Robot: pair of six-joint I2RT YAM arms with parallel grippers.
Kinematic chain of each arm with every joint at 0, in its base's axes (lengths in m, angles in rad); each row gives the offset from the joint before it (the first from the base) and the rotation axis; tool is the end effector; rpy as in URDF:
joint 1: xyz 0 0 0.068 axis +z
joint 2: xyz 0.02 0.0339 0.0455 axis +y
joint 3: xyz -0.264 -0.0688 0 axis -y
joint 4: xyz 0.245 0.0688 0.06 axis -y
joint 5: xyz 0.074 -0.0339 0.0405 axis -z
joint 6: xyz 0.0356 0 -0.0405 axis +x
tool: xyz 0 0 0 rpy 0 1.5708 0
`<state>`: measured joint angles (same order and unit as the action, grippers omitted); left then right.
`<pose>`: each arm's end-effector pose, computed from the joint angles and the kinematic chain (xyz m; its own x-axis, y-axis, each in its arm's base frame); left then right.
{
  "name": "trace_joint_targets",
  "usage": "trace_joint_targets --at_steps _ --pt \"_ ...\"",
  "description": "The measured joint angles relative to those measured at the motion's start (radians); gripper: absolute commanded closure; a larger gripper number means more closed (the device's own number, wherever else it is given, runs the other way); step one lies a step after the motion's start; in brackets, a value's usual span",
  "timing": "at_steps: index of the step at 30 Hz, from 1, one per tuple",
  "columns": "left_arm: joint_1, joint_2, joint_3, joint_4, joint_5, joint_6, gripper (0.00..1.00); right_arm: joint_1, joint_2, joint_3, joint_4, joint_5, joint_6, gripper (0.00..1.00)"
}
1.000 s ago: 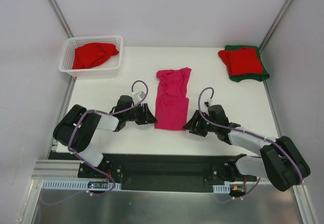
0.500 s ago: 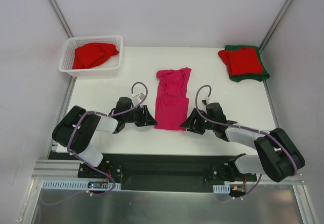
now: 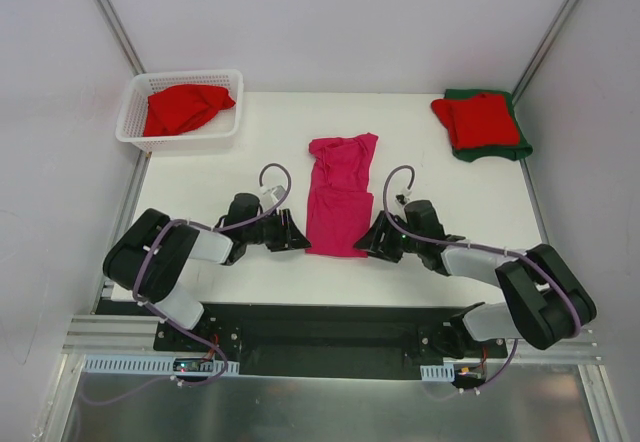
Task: Fold and stack the t-shirts
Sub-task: Grab one side of the 2/3 rectangular tshirt with both arms
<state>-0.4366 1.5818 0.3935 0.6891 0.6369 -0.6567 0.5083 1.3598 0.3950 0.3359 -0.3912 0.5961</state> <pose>0.2268 -0.1292 0.1235 -0.8400 -0.1496 -0.5215 0.3791 0.5257 -0.7615 0.2031 0.1287 0.1416 -0.8291 0.1322 -0.5433 -0.3067 0.7048 0.6396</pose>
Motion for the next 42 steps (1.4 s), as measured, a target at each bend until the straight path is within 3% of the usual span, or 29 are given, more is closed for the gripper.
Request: trace_joint_targets --at_steps 15,20,42 --pt "0.000 0.068 0.040 0.040 0.036 -0.016 0.65 0.000 0.052 0.026 0.031 -0.015 0.003 0.42" --pt "0.000 0.068 0.040 0.040 0.037 -0.017 0.66 0.000 0.076 0.035 0.044 -0.019 0.003 0.53" --pt "0.000 0.094 0.040 0.077 0.045 -0.036 0.69 0.000 0.042 -0.006 0.054 -0.021 0.006 0.51"
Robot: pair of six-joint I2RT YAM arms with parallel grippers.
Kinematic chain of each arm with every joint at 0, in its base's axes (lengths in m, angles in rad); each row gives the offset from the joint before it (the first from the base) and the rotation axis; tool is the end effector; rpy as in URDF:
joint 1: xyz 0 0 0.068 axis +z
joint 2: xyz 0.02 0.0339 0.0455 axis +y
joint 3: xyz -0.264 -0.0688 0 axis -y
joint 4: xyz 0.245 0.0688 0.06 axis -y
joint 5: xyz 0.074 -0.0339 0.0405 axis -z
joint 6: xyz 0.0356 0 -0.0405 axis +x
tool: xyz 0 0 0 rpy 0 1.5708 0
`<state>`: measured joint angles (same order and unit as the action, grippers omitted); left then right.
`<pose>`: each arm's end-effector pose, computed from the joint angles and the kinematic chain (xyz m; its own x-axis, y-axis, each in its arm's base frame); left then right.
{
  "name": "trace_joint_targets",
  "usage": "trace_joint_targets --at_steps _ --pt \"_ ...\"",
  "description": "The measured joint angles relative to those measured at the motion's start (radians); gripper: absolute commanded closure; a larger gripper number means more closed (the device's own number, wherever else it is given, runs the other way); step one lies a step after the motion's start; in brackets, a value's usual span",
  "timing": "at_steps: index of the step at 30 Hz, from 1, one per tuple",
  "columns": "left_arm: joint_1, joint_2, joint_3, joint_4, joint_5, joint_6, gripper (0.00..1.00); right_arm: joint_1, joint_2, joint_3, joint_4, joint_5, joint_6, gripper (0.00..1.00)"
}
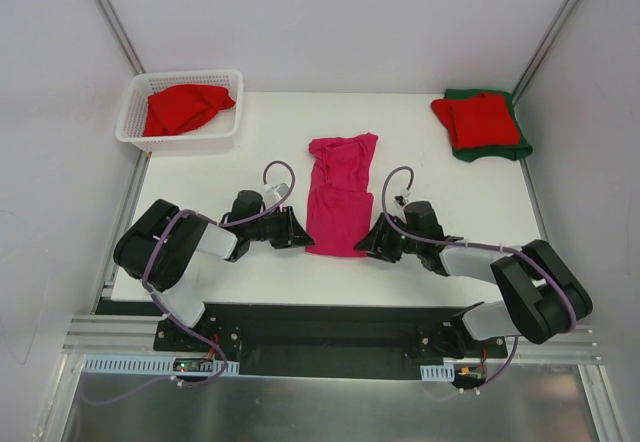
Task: Fold and stack the t-shirts
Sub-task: Grab one side of the 2/3 rectangular tshirt with both arms
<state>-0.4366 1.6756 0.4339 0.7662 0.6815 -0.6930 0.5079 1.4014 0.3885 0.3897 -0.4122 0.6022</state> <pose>0.2388 -0.1362 0.1171 -0.8532 -0.1494 -0.4998 0.3781 0.4829 -0.7898 0.2051 0.1305 0.1354 -0.8337 0.1300 -0.5367 -0.3126 0.6902 0.6527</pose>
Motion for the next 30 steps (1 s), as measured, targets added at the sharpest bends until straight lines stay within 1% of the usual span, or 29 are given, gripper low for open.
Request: trace_joint_targets --at_steps 2,3,5,9,11,12,14,15,17,21,23,24,26,27,30 --pt "0.000 0.000 0.000 0.000 0.000 0.000 0.69 0.000 -0.013 -0.011 -0.002 0.001 0.000 0.53" --pt "0.000 0.000 0.000 0.000 0.000 0.000 0.69 0.000 -0.017 -0.014 -0.003 0.003 0.000 0.56" --pt "0.000 0.000 0.000 0.000 0.000 0.000 0.69 0.000 -0.018 -0.015 -0.004 0.003 -0.001 0.58" --pt "0.000 0.000 0.000 -0.001 0.000 -0.001 0.74 0.000 -0.018 -0.018 -0.017 0.007 -0.001 0.65" --pt "0.000 0.000 0.000 -0.003 -0.001 -0.001 0.75 0.000 -0.018 -0.018 -0.023 0.008 -0.002 0.67" --pt "0.000 0.000 0.000 -0.005 -0.001 -0.001 0.79 0.000 -0.018 -0.018 -0.027 0.008 -0.002 0.69" --pt "0.000 0.000 0.000 -0.008 -0.001 0.000 0.82 0.000 -0.018 -0.018 -0.031 0.008 -0.004 0.71" --pt "0.000 0.002 -0.001 -0.009 -0.002 0.000 0.83 0.000 -0.017 -0.018 -0.034 0.008 -0.004 0.74" --pt "0.000 0.006 -0.001 -0.009 -0.001 0.000 0.86 0.000 -0.016 -0.018 -0.037 0.008 -0.005 0.75" --pt "0.000 0.008 -0.001 -0.011 -0.002 0.000 0.90 0.000 -0.016 -0.018 -0.044 0.009 -0.008 0.86" --pt "0.000 0.009 -0.002 -0.011 -0.002 0.000 0.94 0.000 -0.016 -0.018 -0.045 0.009 -0.010 0.89" --pt "0.000 0.010 -0.003 -0.011 -0.002 0.000 0.95 0.000 -0.016 -0.018 -0.047 0.009 -0.011 0.93" --pt "0.000 0.010 -0.005 -0.012 -0.002 0.000 0.98 0.000 -0.016 -0.018 -0.047 0.009 -0.012 0.96" --pt "0.000 0.010 -0.006 -0.012 -0.002 0.000 0.99 0.000 -0.016 -0.018 -0.047 0.009 -0.012 0.99" --pt "0.000 0.010 -0.008 -0.011 -0.001 -0.002 1.00 0.000 -0.016 -0.018 -0.047 0.009 -0.012 0.99"
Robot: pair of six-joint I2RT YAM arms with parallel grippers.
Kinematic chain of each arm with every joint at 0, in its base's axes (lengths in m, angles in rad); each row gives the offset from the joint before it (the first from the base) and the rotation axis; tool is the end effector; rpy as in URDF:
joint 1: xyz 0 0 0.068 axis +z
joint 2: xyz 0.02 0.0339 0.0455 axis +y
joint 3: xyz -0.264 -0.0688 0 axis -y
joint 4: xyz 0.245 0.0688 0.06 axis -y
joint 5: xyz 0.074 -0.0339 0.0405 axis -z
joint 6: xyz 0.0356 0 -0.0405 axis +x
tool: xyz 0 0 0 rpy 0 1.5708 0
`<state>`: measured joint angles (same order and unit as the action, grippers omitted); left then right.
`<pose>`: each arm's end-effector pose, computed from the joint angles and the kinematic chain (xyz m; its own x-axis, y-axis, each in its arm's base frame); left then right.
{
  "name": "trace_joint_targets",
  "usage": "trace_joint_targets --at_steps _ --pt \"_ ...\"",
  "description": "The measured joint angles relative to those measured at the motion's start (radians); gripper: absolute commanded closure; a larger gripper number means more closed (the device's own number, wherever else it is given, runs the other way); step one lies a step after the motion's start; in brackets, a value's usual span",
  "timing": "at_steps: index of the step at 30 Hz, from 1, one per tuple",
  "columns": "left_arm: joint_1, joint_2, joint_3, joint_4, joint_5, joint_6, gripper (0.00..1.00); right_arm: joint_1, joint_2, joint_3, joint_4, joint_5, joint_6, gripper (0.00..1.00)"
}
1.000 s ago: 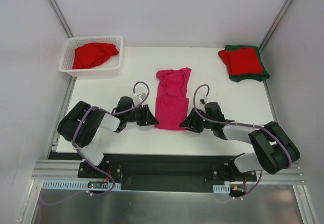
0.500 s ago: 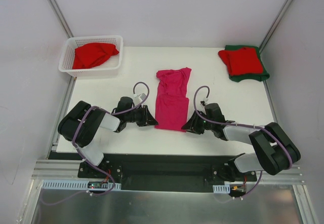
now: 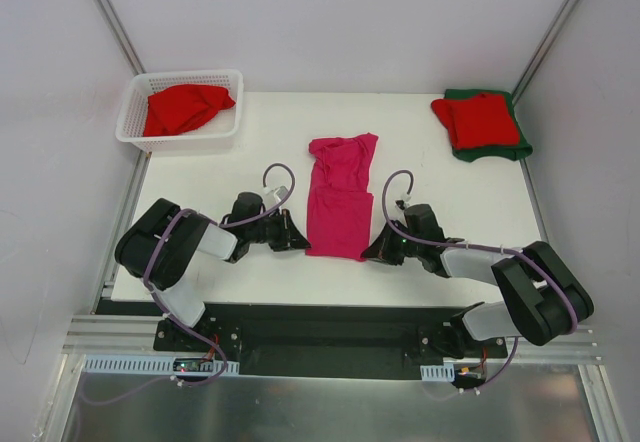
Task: Fold and stack the t-shirts
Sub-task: Grab one side of the 2/3 rectangular tshirt with both arms
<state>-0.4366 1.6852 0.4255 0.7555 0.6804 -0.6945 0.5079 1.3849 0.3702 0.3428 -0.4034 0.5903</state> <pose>0.2364 -0.1350 0.1118 -0.8662 -0.1448 -0.4782 0.3559 0.4930 -0.7939 0.1986 0.1265 0.1301 -0.8503 0.1126 -0.5142 -0.2919 0.7120 0.6386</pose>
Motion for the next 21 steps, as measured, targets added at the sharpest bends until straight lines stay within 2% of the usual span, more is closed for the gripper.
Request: trace_joint_targets --at_steps 11,21 --pt "0.000 -0.041 -0.034 -0.005 0.003 -0.016 1.00 0.006 -0.039 0.000 -0.063 0.008 -0.019 0.99" --pt "0.000 -0.266 -0.009 -0.188 0.009 0.003 1.00 0.034 -0.172 0.107 -0.260 0.066 -0.095 0.99"
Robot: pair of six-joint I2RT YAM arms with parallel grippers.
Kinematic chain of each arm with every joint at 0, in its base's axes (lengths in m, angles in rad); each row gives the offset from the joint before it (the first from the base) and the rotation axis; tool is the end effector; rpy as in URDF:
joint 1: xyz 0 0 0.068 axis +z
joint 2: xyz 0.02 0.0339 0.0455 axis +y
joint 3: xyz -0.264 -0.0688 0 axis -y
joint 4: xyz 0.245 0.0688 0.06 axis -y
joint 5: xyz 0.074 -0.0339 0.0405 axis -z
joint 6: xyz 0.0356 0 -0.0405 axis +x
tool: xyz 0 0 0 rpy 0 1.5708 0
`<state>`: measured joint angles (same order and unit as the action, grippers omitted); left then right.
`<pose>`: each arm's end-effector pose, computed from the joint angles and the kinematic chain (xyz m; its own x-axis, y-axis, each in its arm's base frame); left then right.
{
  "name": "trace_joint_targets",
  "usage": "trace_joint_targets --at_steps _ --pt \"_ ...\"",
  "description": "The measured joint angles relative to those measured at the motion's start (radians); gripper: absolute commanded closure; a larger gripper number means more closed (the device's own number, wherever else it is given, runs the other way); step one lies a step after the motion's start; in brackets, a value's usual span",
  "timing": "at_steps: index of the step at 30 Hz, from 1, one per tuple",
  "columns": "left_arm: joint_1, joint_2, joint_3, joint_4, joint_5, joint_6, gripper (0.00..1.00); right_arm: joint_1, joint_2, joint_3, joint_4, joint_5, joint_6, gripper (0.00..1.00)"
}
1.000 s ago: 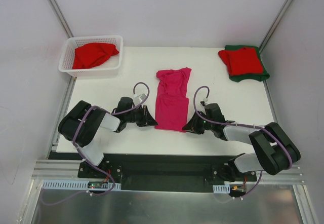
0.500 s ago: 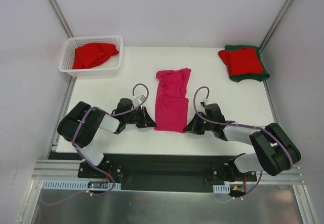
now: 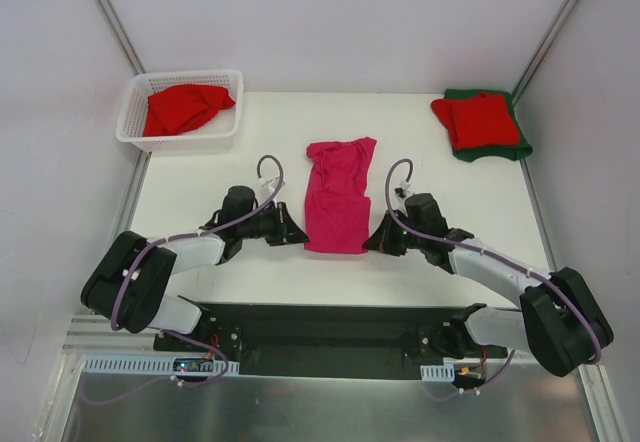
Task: Fold and stack the t-shirts
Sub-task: Grab one side of the 2/3 rectangular tshirt with both arms, then fold the long partially folded tshirt into a neat square
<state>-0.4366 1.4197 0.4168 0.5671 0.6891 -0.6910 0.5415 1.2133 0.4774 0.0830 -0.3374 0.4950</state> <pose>0.2212 -0.1282 0.1574 -0.8357 -0.1528 -0.5275 0.4102 0.4649 -0.7846 0.1953 0.1312 0.1755 -0.7962 0.0442 -0.6034 -0.3790 0.7410 0.5543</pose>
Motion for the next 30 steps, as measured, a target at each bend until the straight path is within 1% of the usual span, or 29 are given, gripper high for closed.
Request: trace_joint_targets --at_steps 3,9,17,26,30 --pt "0.000 -0.030 0.040 -0.051 0.000 0.014 1.00 0.000 -0.001 0.026 -0.021 0.006 -0.013 0.99" --pt "0.000 -0.036 0.087 -0.113 0.000 0.031 1.00 0.000 0.010 0.068 -0.064 0.012 -0.037 0.99" --pt "0.000 -0.032 0.195 -0.192 0.000 0.055 1.00 -0.004 0.063 0.198 -0.109 0.017 -0.084 0.99" --pt "0.000 -0.024 0.343 -0.283 -0.019 0.106 1.00 -0.062 0.110 0.337 -0.156 0.016 -0.144 0.99" --pt "0.009 0.013 0.410 -0.305 -0.021 0.114 1.00 -0.087 0.142 0.381 -0.169 0.015 -0.165 0.99"
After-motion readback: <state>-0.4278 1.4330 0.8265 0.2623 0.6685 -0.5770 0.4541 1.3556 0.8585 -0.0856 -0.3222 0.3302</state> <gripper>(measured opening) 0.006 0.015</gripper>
